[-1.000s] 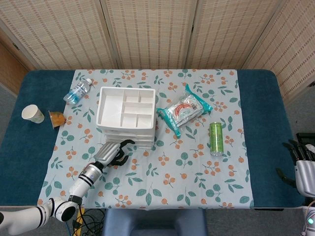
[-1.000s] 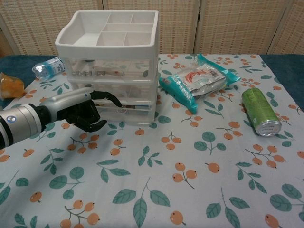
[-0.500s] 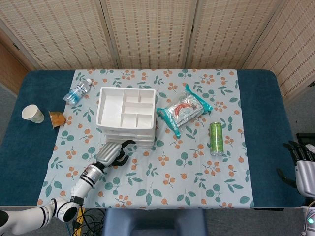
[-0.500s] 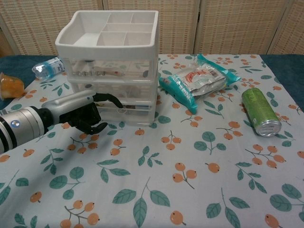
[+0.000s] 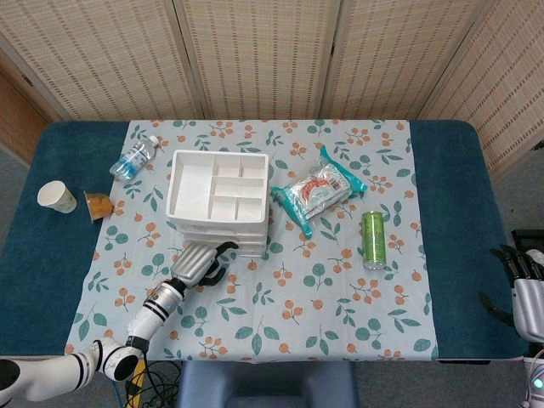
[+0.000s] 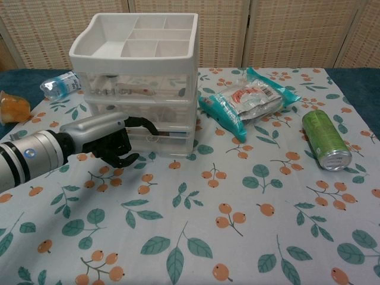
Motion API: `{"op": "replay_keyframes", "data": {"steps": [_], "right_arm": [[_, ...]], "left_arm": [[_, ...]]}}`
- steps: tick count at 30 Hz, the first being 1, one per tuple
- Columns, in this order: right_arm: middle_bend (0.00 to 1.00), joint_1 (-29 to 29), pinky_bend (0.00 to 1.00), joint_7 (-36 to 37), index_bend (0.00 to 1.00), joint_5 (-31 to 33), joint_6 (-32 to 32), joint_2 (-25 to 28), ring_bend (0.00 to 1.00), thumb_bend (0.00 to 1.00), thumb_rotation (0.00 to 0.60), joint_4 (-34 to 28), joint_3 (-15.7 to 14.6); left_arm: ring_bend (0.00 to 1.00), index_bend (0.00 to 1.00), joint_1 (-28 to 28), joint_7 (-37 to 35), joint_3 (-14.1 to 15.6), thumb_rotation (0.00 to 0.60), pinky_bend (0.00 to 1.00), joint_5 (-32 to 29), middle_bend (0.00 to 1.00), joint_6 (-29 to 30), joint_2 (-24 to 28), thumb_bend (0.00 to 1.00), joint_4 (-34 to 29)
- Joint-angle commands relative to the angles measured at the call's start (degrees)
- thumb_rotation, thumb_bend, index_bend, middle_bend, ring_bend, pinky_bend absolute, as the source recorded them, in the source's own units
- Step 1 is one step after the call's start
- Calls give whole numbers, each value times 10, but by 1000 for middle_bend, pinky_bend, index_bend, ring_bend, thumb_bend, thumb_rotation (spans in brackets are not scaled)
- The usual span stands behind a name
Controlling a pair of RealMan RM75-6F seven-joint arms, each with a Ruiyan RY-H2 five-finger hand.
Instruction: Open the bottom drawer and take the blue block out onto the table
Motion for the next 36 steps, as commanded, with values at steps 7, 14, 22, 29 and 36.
{"op": "replay_keyframes", "data": {"steps": [7,14,22,29,36], "right_arm": [[153,0,215,1,164,2,-2,0,201,267,600,2,0],[153,1,215,2,163,2,-4,0,201,267,600,3,1],[153,0,215,3,164,3,-4,-1,201,267,600,3,1],[153,0,215,4,163,1,-3,-1,204,267,600,4,1],[153,-2,215,6,163,1,-1,-1,204,268,600,4,0]], "left_arm": [[1000,274,-7,21,-2,600,1000,-20,966,-14,6,479,-17],[1000,302,-9,27,-2,600,1000,-26,966,-15,13,479,-30],[1000,330,-7,47,7,600,1000,-34,966,-21,36,479,-67],[1000,327,-9,71,17,600,1000,-44,965,-30,59,479,-109],[1000,342,-12,93,23,600,1000,-54,965,-38,78,479,-143]]}}
